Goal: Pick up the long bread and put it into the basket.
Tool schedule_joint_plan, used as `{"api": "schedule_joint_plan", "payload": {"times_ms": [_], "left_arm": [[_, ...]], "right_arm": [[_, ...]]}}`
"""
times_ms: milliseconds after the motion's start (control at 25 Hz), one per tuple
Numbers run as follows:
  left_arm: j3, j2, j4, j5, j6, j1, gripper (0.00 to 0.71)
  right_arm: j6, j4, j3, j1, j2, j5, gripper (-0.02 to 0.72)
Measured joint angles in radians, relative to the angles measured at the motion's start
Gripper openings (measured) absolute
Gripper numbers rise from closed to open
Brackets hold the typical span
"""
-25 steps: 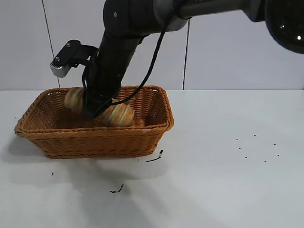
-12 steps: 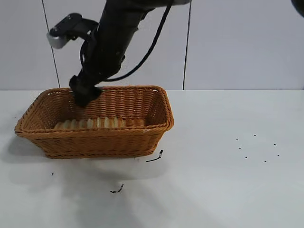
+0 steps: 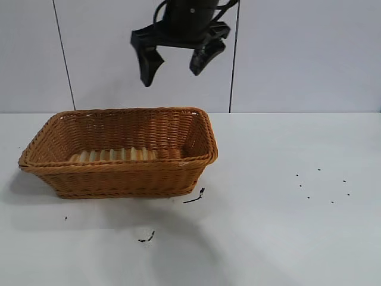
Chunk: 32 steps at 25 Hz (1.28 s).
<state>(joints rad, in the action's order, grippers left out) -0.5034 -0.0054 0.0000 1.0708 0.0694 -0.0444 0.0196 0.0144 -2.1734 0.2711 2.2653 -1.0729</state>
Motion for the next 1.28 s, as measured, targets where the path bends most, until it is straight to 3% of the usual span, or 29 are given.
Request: {"api": "schedule_joint_plan", "payload": {"times_ms": [360,600,880,1040,1280], "left_arm": [[0.0,0.0,0.0,0.0,0.0,0.0,0.696],[0.0,0.0,0.0,0.0,0.0,0.0,0.696],[0.0,0.0,0.0,0.0,0.0,0.0,0.696],[0.0,0.0,0.0,0.0,0.0,0.0,0.696],[0.0,0.0,0.0,0.0,0.0,0.0,0.696]], "right_arm": [[-0.003,-0.004,0.0,-0.194,-0.004,-0.079,0.693],[-0.005,-0.026,0.0,-0.205,-0.039,-0.135,0.693],[-0.02,-0.027,0.012,-0.205,-0.115,-0.138,0.693],[-0.02,-0.027,0.113,-0.205,-0.237,-0.138,0.693],[-0.02,-0.031,0.422,-0.205,-0.521,-0.138,0.693]]}}
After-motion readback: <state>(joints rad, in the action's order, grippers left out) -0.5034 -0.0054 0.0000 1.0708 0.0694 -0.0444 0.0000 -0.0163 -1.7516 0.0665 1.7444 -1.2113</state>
